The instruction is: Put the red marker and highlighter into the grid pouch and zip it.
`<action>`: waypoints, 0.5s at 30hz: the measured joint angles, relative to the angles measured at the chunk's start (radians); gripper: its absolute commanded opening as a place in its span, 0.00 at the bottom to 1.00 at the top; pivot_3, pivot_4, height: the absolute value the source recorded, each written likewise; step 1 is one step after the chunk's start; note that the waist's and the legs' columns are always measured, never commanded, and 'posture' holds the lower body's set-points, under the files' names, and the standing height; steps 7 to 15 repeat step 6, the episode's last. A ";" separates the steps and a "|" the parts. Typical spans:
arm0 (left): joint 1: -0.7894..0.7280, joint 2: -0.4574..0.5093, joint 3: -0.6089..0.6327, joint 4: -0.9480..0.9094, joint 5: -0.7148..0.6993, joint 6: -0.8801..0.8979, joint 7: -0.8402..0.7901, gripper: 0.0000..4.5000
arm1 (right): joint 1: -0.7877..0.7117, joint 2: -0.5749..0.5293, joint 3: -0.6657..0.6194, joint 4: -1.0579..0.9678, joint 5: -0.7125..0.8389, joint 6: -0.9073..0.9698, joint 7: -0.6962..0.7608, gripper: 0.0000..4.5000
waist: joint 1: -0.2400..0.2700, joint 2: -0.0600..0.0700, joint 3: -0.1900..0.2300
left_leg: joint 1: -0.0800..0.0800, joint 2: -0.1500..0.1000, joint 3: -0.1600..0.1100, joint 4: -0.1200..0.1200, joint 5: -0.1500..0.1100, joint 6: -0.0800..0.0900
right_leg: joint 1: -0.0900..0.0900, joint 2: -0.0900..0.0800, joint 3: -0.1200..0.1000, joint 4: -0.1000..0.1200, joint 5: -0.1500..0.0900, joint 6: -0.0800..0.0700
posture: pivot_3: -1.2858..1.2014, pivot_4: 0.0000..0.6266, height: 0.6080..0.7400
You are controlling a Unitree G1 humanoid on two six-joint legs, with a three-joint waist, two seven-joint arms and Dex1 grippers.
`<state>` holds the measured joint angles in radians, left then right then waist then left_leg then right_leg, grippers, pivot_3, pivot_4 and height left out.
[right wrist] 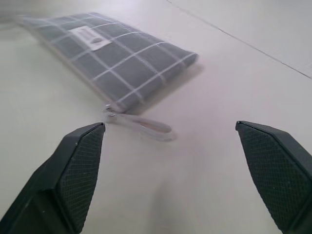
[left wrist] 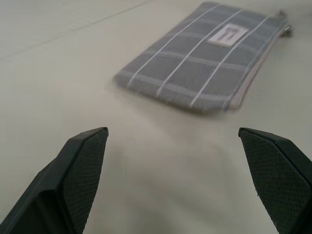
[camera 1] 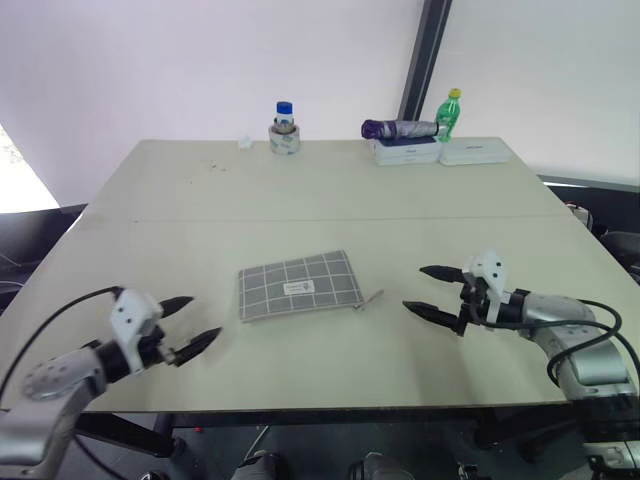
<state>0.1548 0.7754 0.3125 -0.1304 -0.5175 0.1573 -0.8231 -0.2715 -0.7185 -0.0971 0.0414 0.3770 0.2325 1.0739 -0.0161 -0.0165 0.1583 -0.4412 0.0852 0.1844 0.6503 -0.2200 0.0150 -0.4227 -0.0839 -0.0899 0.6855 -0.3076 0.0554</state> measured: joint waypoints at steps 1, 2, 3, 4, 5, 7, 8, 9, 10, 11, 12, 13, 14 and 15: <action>0.003 0.003 0.040 0.003 -0.009 0.014 0.003 1.00 | 0.003 -0.008 -0.001 0.001 0.000 -0.001 0.006 0.99 | 0.002 0.000 0.000 | 0.000 0.000 0.000 0.000 0.000 0.000 | 0.000 0.000 0.000 0.000 0.000 0.000 | 0.52 0.24 0.98; 0.001 0.007 0.072 0.004 -0.020 0.026 0.008 1.00 | 0.003 -0.009 -0.004 0.002 -0.001 -0.005 0.009 0.99 | 0.003 0.000 0.000 | 0.000 0.000 0.000 0.000 0.000 0.000 | 0.000 -0.001 0.000 0.000 0.000 0.000 | 0.52 0.24 0.98; -0.001 0.010 0.102 0.008 -0.029 0.032 0.008 1.00 | 0.002 -0.009 -0.006 0.007 -0.001 -0.017 0.011 0.99 | 0.003 0.000 0.000 | 0.000 0.000 -0.001 0.000 0.000 0.000 | 0.001 -0.001 0.000 -0.001 0.000 0.000 | 0.52 0.24 0.98; -0.005 0.012 0.127 0.017 -0.033 0.032 0.006 1.00 | 0.001 -0.010 -0.008 0.019 -0.002 -0.028 0.013 0.99 | 0.003 0.000 0.000 | 0.000 0.000 -0.001 0.000 0.000 0.000 | 0.001 -0.002 0.000 -0.001 0.000 0.000 | 0.52 0.24 0.98; -0.010 0.014 0.143 0.032 -0.034 0.032 0.002 1.00 | -0.001 -0.010 -0.008 0.033 -0.005 -0.037 0.014 0.99 | 0.002 0.000 0.000 | 0.000 0.000 0.000 0.000 0.000 0.000 | 0.001 -0.002 0.000 -0.001 0.000 0.000 | 0.52 0.24 0.98; -0.012 0.019 0.157 0.056 -0.029 0.024 -0.003 1.00 | -0.007 -0.009 -0.008 0.060 -0.015 -0.058 0.014 0.99 | 0.001 0.000 0.000 | 0.000 -0.001 0.000 0.000 0.000 0.000 | 0.001 -0.002 0.000 -0.001 0.000 0.000 | 0.52 0.24 0.98; -0.012 0.019 0.157 0.056 -0.029 0.024 -0.003 1.00 | -0.007 -0.009 -0.008 0.060 -0.015 -0.058 0.014 0.99 | 0.001 0.000 0.000 | 0.000 -0.001 0.000 0.000 0.000 0.000 | 0.001 -0.002 0.000 -0.001 0.000 0.000 | 0.52 0.24 0.98; -0.012 0.019 0.157 0.056 -0.029 0.024 -0.003 1.00 | -0.007 -0.009 -0.008 0.060 -0.015 -0.058 0.014 0.99 | 0.001 0.000 0.000 | 0.000 -0.001 0.000 0.000 0.000 0.000 | 0.001 -0.002 0.000 -0.001 0.000 0.000 | 0.52 0.24 0.98; -0.012 0.019 0.157 0.056 -0.029 0.024 -0.003 1.00 | -0.007 -0.009 -0.008 0.060 -0.015 -0.058 0.014 0.99 | 0.001 0.000 0.000 | 0.000 -0.001 0.000 0.000 0.000 0.000 | 0.001 -0.002 0.000 -0.001 0.000 0.000 | 0.52 0.24 0.98; -0.012 0.019 0.157 0.056 -0.029 0.024 -0.003 1.00 | -0.007 -0.009 -0.008 0.060 -0.015 -0.058 0.014 0.99 | 0.001 0.000 0.000 | 0.000 -0.001 0.000 0.000 0.000 0.000 | 0.001 -0.002 0.000 -0.001 0.000 0.000 | 0.52 0.24 0.98; -0.012 0.019 0.157 0.056 -0.029 0.024 -0.003 1.00 | -0.007 -0.009 -0.008 0.060 -0.015 -0.058 0.014 0.99 | 0.001 0.000 0.000 | 0.000 -0.001 0.000 0.000 0.000 0.000 | 0.001 -0.002 0.000 -0.001 0.000 0.000 | 0.52 0.24 0.98; -0.012 0.019 0.157 0.056 -0.029 0.024 -0.003 1.00 | -0.007 -0.009 -0.008 0.060 -0.015 -0.058 0.014 0.99 | 0.001 0.000 0.000 | 0.000 -0.001 0.000 0.000 0.000 0.000 | 0.001 -0.002 0.000 -0.001 0.000 0.000 | 0.52 0.24 0.98; -0.012 0.019 0.157 0.056 -0.029 0.024 -0.003 1.00 | -0.007 -0.009 -0.008 0.060 -0.015 -0.058 0.014 0.99 | 0.001 0.000 0.000 | 0.000 -0.001 0.000 0.000 0.000 0.000 | 0.001 -0.002 0.000 -0.001 0.000 0.000 | 0.52 0.24 0.98; -0.012 0.019 0.157 0.056 -0.029 0.024 -0.003 1.00 | -0.007 -0.009 -0.008 0.060 -0.015 -0.058 0.014 0.99 | 0.001 0.000 0.000 | 0.000 -0.001 0.000 0.000 0.000 0.000 | 0.001 -0.002 0.000 -0.001 0.000 0.000 | 0.52 0.24 0.98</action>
